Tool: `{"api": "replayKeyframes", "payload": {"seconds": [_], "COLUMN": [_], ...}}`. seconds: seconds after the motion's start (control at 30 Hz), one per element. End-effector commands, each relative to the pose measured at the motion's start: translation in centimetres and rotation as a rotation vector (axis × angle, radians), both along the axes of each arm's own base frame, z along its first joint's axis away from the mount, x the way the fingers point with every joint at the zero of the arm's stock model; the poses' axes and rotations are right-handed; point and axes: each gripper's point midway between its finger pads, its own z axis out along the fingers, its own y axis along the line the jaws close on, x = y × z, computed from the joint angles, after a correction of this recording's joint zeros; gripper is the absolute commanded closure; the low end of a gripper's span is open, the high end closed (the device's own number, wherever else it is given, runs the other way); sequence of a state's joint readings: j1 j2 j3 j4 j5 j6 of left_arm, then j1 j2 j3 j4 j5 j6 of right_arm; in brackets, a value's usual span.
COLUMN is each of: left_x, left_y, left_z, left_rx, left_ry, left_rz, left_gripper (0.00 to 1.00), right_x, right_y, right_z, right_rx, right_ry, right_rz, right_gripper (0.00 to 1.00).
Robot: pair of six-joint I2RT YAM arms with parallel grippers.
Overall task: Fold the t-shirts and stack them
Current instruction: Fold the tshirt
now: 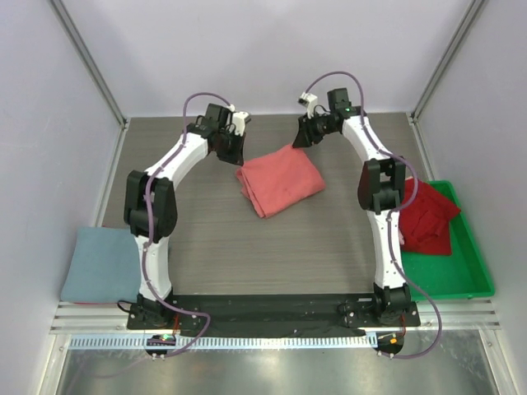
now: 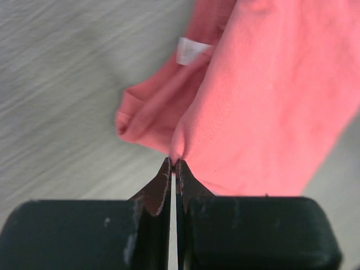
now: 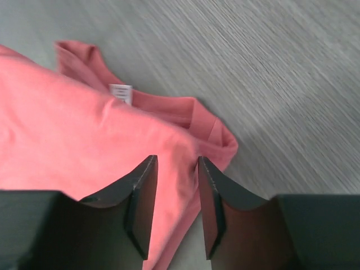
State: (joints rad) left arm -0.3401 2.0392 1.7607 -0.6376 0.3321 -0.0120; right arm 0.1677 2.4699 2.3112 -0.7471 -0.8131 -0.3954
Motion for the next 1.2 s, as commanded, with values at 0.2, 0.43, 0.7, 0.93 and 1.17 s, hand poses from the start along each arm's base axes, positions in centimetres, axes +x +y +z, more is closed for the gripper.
{"api": "replayKeyframes", "payload": {"seconds": [0.2, 0.43, 0.7, 0.93, 1.17], "left_x": [0.9, -0.9, -4.8, -5.5, -5.8], "left_y": [2.2, 5.1, 1.8, 0.0, -1.0], "left_z": [2.4, 2.6, -0.7, -3.8, -6.5], "left_rx": [0.054, 0.137, -0.152, -0.299, -0.397], "left_ry": [-0.087, -0.106, 0.199, 0.385, 0.535], "left_rz": [0.133, 0.26, 0.403, 0.501, 0.608], "left_gripper": [0.85, 0.34, 0.28, 0.3, 0.32], "right_x": [2.2, -0.8, -3.2, -5.4, -6.1], "right_y": [1.4, -0.4, 0.8, 2.1, 1.6], "right_z": [7.0, 9.6, 6.6, 4.7, 0.8], "right_rx": [-0.045, -0.003, 0.039, 0.032, -0.022], "right_ry": [-0.197, -0.213, -0.077, -0.013, 0.052], "right_rz": [-0.126, -0.128, -0.075, -0.011, -0.008], "right_gripper": [0.54, 0.5, 0.5, 0.52, 0.53]}}
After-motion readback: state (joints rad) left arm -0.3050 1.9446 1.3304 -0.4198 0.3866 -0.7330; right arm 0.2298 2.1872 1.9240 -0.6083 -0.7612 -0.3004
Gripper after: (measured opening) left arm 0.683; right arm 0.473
